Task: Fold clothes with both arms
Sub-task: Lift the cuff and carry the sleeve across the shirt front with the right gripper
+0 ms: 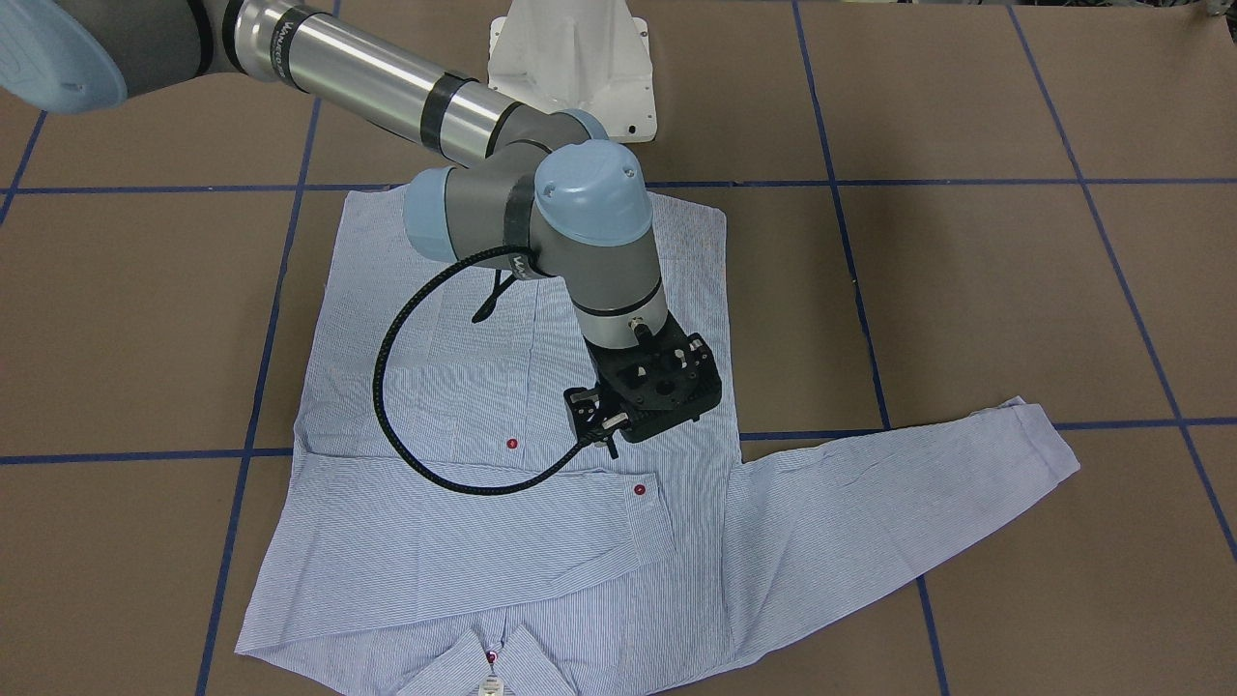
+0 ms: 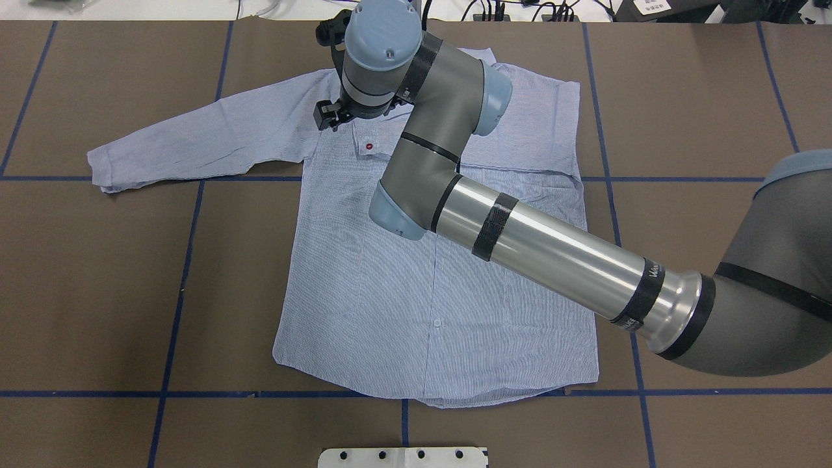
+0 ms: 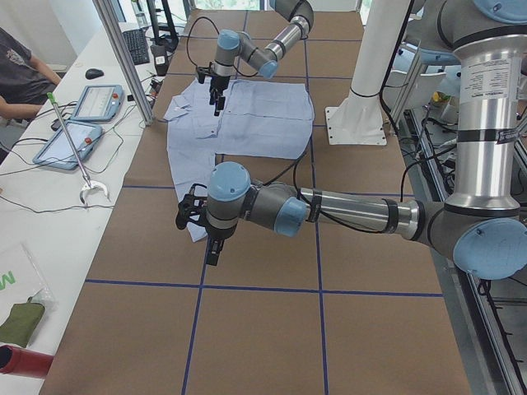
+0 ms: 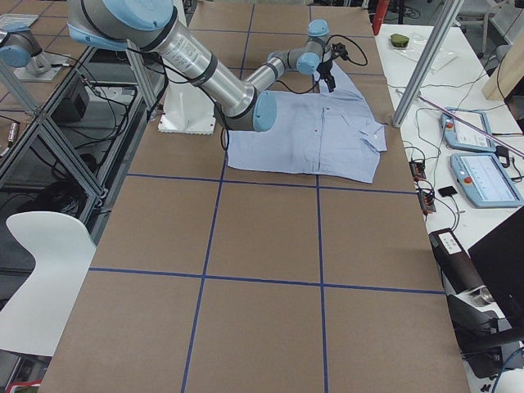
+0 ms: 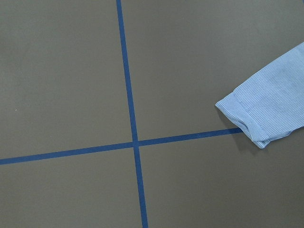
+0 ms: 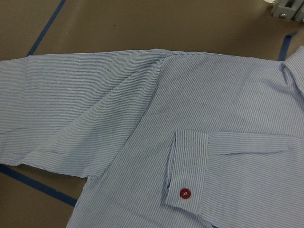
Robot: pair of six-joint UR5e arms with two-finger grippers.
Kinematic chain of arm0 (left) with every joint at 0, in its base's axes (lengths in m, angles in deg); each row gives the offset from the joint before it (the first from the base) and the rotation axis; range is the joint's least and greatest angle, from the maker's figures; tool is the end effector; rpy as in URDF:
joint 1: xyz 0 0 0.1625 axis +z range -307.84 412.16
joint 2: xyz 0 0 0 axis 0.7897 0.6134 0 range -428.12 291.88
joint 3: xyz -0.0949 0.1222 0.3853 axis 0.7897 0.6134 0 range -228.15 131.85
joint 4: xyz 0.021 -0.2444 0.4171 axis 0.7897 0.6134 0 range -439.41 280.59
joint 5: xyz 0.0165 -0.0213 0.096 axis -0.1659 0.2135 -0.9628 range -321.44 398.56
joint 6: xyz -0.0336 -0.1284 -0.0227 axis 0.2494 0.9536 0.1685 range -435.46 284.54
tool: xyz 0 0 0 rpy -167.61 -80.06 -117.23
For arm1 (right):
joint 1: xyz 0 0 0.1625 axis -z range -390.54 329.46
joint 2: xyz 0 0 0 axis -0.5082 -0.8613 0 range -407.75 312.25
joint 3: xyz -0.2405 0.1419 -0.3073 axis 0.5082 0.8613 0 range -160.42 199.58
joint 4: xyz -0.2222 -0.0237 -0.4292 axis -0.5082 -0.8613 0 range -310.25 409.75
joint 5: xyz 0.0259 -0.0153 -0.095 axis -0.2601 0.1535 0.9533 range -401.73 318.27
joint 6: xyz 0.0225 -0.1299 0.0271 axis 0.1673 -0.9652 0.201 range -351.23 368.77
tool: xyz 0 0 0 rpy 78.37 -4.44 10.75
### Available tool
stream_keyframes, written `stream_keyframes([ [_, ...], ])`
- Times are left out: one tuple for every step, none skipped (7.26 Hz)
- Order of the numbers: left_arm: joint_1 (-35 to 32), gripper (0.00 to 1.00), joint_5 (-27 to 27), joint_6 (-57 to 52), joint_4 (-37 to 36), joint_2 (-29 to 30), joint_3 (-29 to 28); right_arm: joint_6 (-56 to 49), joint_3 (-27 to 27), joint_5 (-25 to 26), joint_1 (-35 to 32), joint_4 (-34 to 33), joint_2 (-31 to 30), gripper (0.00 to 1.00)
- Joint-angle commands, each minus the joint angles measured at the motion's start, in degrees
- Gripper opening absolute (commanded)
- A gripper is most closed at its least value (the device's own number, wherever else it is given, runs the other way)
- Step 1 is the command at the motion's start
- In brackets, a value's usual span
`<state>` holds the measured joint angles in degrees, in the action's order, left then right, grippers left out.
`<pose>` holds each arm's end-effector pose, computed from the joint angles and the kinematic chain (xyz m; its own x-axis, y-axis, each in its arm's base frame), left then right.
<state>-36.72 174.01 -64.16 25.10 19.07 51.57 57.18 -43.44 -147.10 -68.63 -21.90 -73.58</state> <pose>-0.0263 -0.5694 0.5727 0.6865 0.0863 -0.7220 0.1186 0.9664 0.2282 -0.6541 -0.6368 0.0537 0.6138 -0.3321 0.7162 -0.0207 0.9001 0.4351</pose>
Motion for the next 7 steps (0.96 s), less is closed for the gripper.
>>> stream_keyframes([
  [2.4,0.99,-0.2,10.2,5.8,-0.1,-0.3,1.2,-11.4,-3.8,-2.9,-16.9,-2.6,1.0],
  [4.6,0.99,-0.5,15.0,8.7,-0.2,-0.8,0.5,-18.6,-5.4,-5.0,-22.4,-7.4,1.0],
  [6.6,0.99,-0.4,20.5,11.9,-0.2,-2.1,-1.1,-26.1,-5.6,-6.5,-27.4,-13.6,1.0],
  [9.4,0.99,-0.5,28.1,17.5,-0.2,-3.8,-6.0,-33.6,-5.6,-8.3,-32.1,-19.0,1.0],
  [11.7,0.99,-0.7,35.2,24.5,-0.2,-7.0,-10.9,-38.8,-6.4,-10.6,-37.3,-22.3,1.0],
  [15.1,0.99,-4.6,42.8,33.7,-0.1,-10.7,-15.4,-41.3,-10.5,-14.4,-40.6,-24.6,1.0],
  [20.2,0.99,-8.8,50.8,39.6,0.4,-12.9,-18.8,-44.3,-14.4,-17.9,-41.3,-28.6,1.0],
])
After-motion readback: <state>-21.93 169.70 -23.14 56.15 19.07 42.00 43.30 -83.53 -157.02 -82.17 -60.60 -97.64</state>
